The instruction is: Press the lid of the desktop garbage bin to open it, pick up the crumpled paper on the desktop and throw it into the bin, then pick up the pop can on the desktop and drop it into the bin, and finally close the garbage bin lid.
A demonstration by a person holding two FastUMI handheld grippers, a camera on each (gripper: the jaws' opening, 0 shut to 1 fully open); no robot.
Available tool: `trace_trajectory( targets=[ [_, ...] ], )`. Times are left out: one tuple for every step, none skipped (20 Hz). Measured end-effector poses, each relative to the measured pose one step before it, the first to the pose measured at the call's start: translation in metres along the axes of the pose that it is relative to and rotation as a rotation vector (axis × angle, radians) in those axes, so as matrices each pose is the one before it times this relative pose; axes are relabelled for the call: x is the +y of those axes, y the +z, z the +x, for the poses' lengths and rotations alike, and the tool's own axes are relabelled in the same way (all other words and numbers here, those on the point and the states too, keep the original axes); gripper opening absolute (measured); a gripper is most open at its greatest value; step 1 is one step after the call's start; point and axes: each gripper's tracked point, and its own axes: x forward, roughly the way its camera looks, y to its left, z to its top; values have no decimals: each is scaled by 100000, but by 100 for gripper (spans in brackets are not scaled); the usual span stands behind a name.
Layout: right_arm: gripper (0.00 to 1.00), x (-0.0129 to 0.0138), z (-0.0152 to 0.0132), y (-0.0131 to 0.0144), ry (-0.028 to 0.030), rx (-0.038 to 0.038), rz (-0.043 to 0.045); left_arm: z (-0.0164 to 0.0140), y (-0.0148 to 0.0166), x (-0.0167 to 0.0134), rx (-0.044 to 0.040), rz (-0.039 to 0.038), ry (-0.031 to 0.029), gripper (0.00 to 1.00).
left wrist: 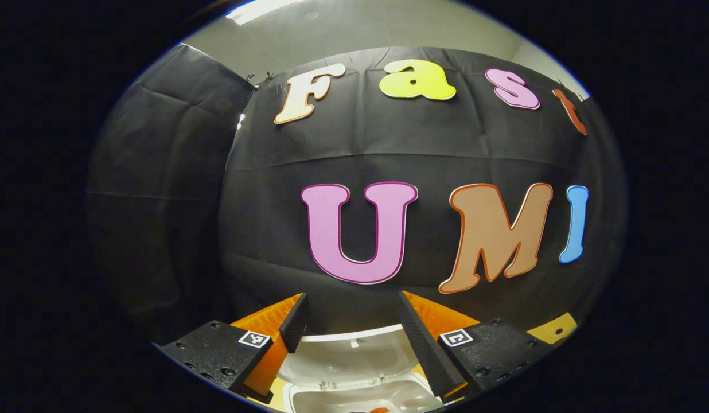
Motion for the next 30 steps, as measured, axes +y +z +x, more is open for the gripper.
trace_trajectory(
  targets=[
    [97,177,145,-69,640,-23,-202,-44,283,-62,-966,228,-602,94],
    [97,88,-59,95,459,-52,-104,-5,-186,-87,1373,551,-145,94],
    [97,29,-30,-1,447,-179,-42,-322,-34,-124,895,-15,-235,92],
    [97,-39,-59,80,357,-272,11,-525,-200,42,329,-230,-63,92],
    [97,18,-73,-59,526,-188,93,-654,-257,-222,123,-324,-270,93],
    [97,6,-110,-5,589,-151,22,-714,-19,-258,-230,-230,-349,93],
    [97,-137,-51,-32,436,-164,-100,-933,-319,-269,-187,-75,-257,92],
    [97,-100,-68,-48,399,-2,-15,-943,-350,-364,325,146,-484,92],
    [100,-97,-97,-116,580,-31,218,-1050,-435,-343,-355,260,-594,92],
    [97,6,-20,-101,669,190,249,-1009,-597,-411,355,424,-845,92],
    [100,-27,-9,-53,644,140,3,-953,-653,-413,586,61,-867,92],
    [100,-40,26,-79,599,62,-61,-754,-697,-364,1054,225,-504,94],
    [100,79,-35,-8,817,101,-106,-738,-753,-211,730,-134,-418,91],
    [97,120,23,85,756,-101,-200,-780,-723,-243,952,-261,-271,91],
    [97,125,-55,10,827,-275,-284,-518,-806,-286,1082,-590,-219,91],
    [97,232,43,61,906,-182,-407,-473,-812,-251,1152,-754,-17,91],
    [97,226,-24,-94,875,55,-500,-446,-1035,-93,1198,-504,-91,93],
    [100,217,23,-130,988,246,-527,-392,-944,-319,1642,-495,-74,94],
    [97,121,-20,-182,791,334,-368,-248,-1167,-143,1894,-335,-71,93],
    [97,130,-9,-125,749,447,-233,-57,-1001,-243,2176,59,-12,93],
    [100,85,-30,-149,572,346,-264,-162,-1199,-88,1882,35,-60,94],
    [100,10,48,-47,450,381,-294,-188,-1062,-102,1934,311,43,92],
    [100,-86,-8,-97,45,291,-353,1,-540,-8,193,319,257,92],
    [97,-112,61,36,-179,36,-331,-46,-468,-38,22,107,1,92],
    [97,-89,-24,44,-111,42,-322,75,-504,2,433,-94,121,94],
    [97,-108,72,-5,-248,140,-311,89,-532,2,689,-343,-109,92],
    [97,-115,25,-16,-239,99,-173,243,-783,-6,2279,-571,34,92],
    [97,-106,116,-39,-343,443,-57,296,-1426,-6,4547,-1470,45,92],
    [97,-116,93,-78,-314,372,-444,-168,-1855,-22,7533,-2032,595,92],
    [97,-224,20,65,-771,-71,-804,-385,-231,-163,-114,1620,-55,94]
  ],
)
